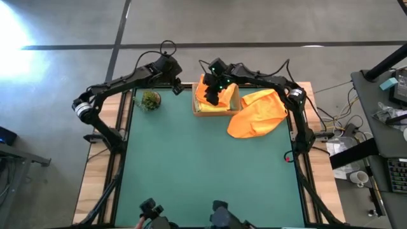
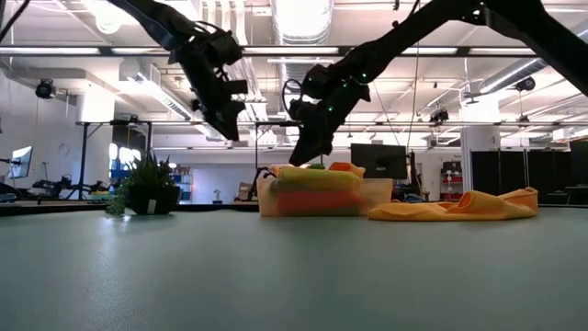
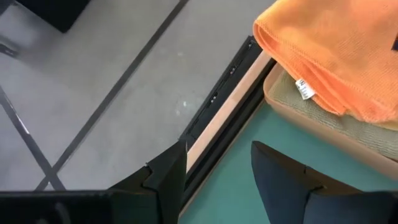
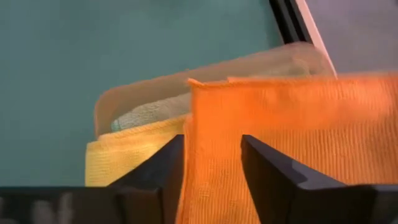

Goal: Fold microfiber towels
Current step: Stack the bottom orange microfiber towel on top of the yellow microfiber towel in the orange bin

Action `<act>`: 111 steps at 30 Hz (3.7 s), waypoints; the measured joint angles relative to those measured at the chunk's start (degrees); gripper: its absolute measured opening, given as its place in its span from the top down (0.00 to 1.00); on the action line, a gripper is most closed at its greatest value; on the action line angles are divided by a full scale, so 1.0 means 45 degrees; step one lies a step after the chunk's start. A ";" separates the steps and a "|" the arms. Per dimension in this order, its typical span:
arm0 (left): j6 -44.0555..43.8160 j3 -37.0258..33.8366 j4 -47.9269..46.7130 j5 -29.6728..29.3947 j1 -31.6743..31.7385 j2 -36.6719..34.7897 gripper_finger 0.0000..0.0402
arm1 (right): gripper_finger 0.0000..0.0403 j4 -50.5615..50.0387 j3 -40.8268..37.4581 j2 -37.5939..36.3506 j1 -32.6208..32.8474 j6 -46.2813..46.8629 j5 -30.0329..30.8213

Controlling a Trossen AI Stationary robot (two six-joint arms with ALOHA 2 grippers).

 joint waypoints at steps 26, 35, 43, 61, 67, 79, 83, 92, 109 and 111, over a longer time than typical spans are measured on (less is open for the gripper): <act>0.0719 -0.0185 -0.0015 -0.0204 -0.0001 -0.1984 0.59 | 0.40 0.2025 -0.0034 0.0495 0.1285 0.0030 0.3357; 0.1334 -0.0187 -0.0399 -0.0187 -0.0005 -0.1984 0.59 | 0.40 0.2407 -0.0051 0.1128 0.1453 0.0907 0.4614; 0.1351 -0.0204 -0.0458 -0.0180 -0.0005 -0.1984 0.59 | 0.45 0.2399 -0.0053 0.1543 0.1480 0.1353 0.6026; 0.1359 -0.0432 -0.0681 -0.0178 -0.0005 -0.1984 0.59 | 0.95 0.2436 -0.0049 0.1550 0.1499 0.1827 0.6682; 0.1735 -0.0432 -0.0681 -0.0175 -0.0005 -0.1984 0.59 | 0.97 0.1965 -0.0049 0.1031 0.1499 0.1806 0.6465; 0.1958 -0.0432 -0.0680 -0.0198 -0.0005 -0.1984 0.59 | 0.98 0.0386 -0.0049 0.0140 0.1682 0.1647 0.3715; 0.1963 -0.0432 -0.0679 -0.0209 -0.0005 -0.1984 0.59 | 0.98 0.0218 -0.0049 -0.0111 0.1952 0.1618 0.3042; 0.1973 -0.0432 -0.0671 -0.0214 -0.0005 -0.1979 0.59 | 0.97 0.0153 -0.0044 -0.0147 0.2203 0.1722 0.2994; 0.1973 -0.0432 -0.0666 -0.0218 -0.0005 -0.1979 0.59 | 0.54 -0.0318 -0.0044 -0.0859 0.1951 0.2474 0.3000; 0.1968 -0.0432 -0.0666 -0.0215 -0.0005 -0.1979 0.59 | 0.52 -0.0698 -0.0039 -0.1300 0.1691 0.2491 0.3012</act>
